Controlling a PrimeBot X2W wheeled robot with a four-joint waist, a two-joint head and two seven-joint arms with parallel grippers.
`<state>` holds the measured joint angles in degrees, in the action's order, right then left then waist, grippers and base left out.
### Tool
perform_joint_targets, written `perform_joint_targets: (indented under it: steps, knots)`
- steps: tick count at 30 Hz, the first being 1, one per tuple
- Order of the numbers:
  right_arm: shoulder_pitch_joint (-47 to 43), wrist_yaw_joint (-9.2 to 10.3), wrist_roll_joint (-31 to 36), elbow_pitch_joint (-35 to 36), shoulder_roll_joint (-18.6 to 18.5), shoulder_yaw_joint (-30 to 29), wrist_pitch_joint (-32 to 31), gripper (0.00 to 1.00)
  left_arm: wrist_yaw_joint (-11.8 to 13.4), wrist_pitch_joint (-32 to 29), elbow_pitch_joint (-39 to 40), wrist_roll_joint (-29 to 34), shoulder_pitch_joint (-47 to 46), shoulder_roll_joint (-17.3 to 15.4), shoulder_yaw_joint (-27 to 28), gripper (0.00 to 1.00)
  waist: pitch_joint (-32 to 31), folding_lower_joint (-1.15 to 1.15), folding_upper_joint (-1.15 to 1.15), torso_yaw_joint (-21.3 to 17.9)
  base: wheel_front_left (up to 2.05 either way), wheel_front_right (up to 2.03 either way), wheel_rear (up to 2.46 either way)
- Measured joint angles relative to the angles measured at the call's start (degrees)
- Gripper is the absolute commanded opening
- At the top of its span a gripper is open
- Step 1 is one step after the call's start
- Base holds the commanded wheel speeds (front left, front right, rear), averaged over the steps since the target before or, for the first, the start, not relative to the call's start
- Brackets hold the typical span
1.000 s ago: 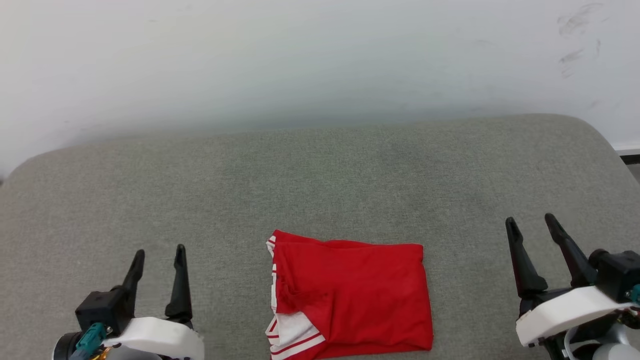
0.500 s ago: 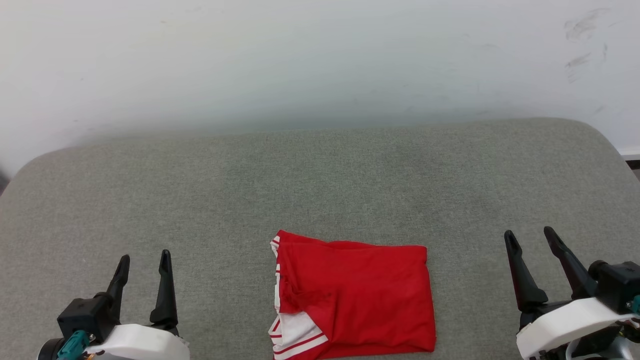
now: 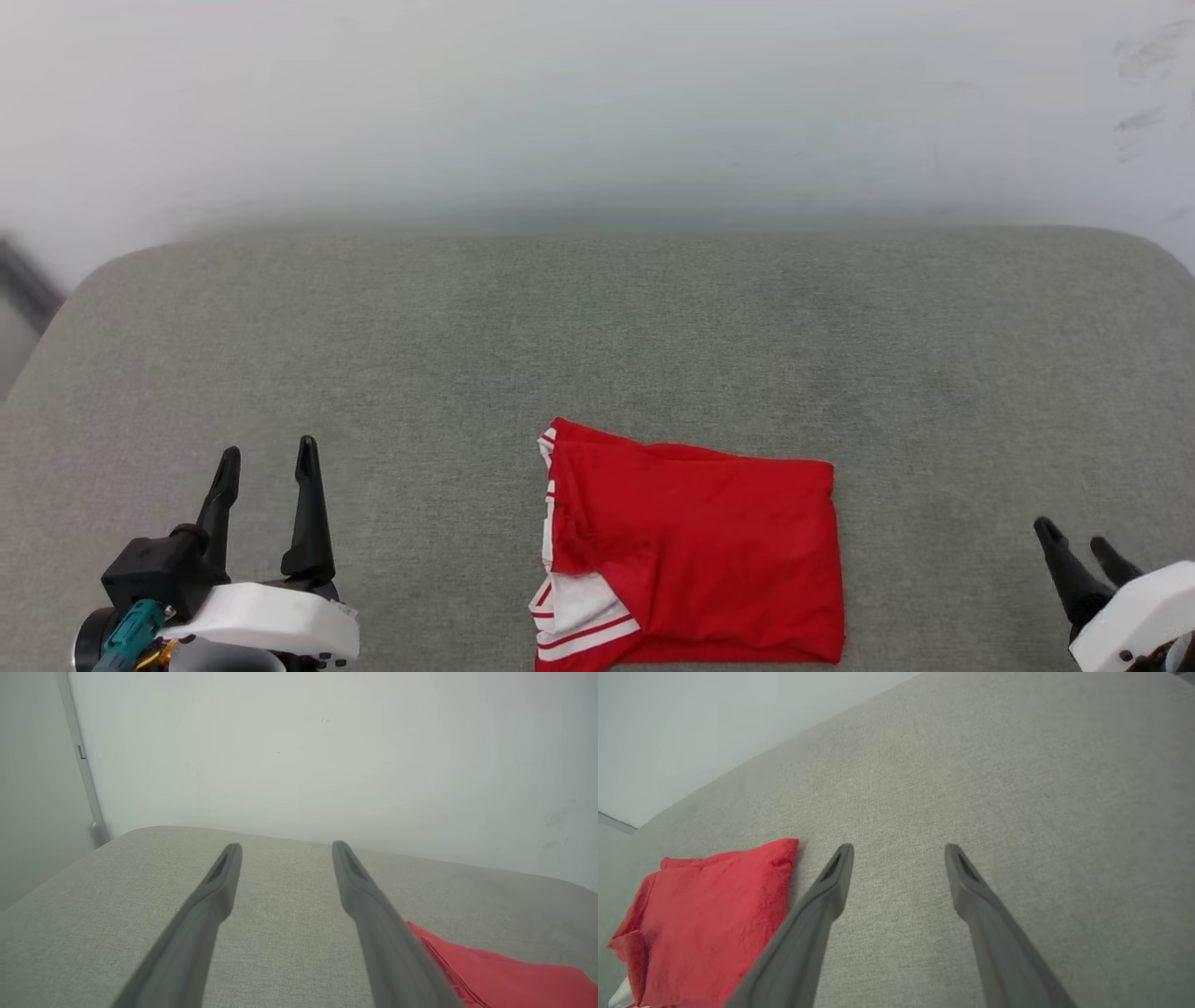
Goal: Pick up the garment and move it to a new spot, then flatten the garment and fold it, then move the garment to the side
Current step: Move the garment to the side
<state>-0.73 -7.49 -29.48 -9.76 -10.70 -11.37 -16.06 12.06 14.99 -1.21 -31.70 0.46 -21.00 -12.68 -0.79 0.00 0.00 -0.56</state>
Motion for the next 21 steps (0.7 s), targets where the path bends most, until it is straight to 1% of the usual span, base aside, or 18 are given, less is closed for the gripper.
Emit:
perform_joint_targets:
  steps: [3, 5, 7, 9, 11, 13, 19, 20, 21]
  knots:
    - [1.8, 0.01, -6.0, -6.3, -1.4, -0.1, -6.4, 1.00, -0.8, 0.0, -0.1, 1.0, -0.5, 0.8, 0.4, 1.00, 0.5, 0.00, 0.00, 1.3, 0.00, 0.00, 0.00]
    - [2.6, 0.01, -11.1, -9.3, -1.8, 1.6, -12.1, 1.00, -1.3, 0.0, 0.0, 1.6, -0.9, 1.5, 0.7, 1.00, 1.0, 0.00, 0.00, 2.2, 0.00, 0.00, 0.00]
    - [4.0, 0.01, -17.2, -11.4, -0.9, 2.0, -16.2, 1.00, -1.6, 0.1, 0.0, 2.0, -1.2, 1.9, 1.0, 1.00, 1.7, 0.00, 0.00, 3.1, 0.00, 0.00, 0.00]
    - [5.3, 0.00, -21.2, -12.8, -0.3, 3.3, -20.1, 1.00, -1.8, 0.1, -0.2, 2.0, -1.8, 2.9, 1.6, 1.00, 2.5, 0.00, 0.00, 3.9, 0.00, 0.00, 0.00]
    - [6.1, 0.00, -25.7, -13.8, 1.0, 4.2, -23.4, 1.00, -2.0, 0.1, -0.2, 2.6, -2.3, 3.3, 1.7, 1.00, 3.4, 0.00, 0.00, 4.8, 0.00, 0.00, 0.00]
    - [7.5, 0.00, -27.3, -13.9, 1.4, 5.4, -23.8, 1.00, -2.1, 0.1, -0.1, 3.2, -3.4, 3.7, 1.7, 1.00, 4.5, 0.00, 0.00, 5.7, 0.00, 0.00, 0.00]
    - [11.2, -0.01, -31.1, -15.7, 1.2, 9.3, -21.9, 1.00, -3.1, 0.1, -0.3, 4.9, -5.1, 4.9, 1.1, 1.00, 7.2, 0.00, 0.00, 8.5, 0.00, 0.00, 0.00]
    - [11.4, -0.02, -31.5, -16.1, 0.9, 10.0, -21.5, 0.64, -3.5, 0.1, -0.6, 4.9, -5.4, 4.9, 1.1, 1.00, 7.5, 0.00, 0.00, 8.9, 0.00, 0.00, 0.00]
    - [11.6, -0.03, -31.8, -16.4, 0.6, 10.6, -21.2, 0.26, -3.6, 0.1, -0.8, 4.9, -5.6, 4.9, 1.1, 1.00, 7.6, 0.00, 0.00, 9.2, 0.00, 0.00, 0.00]
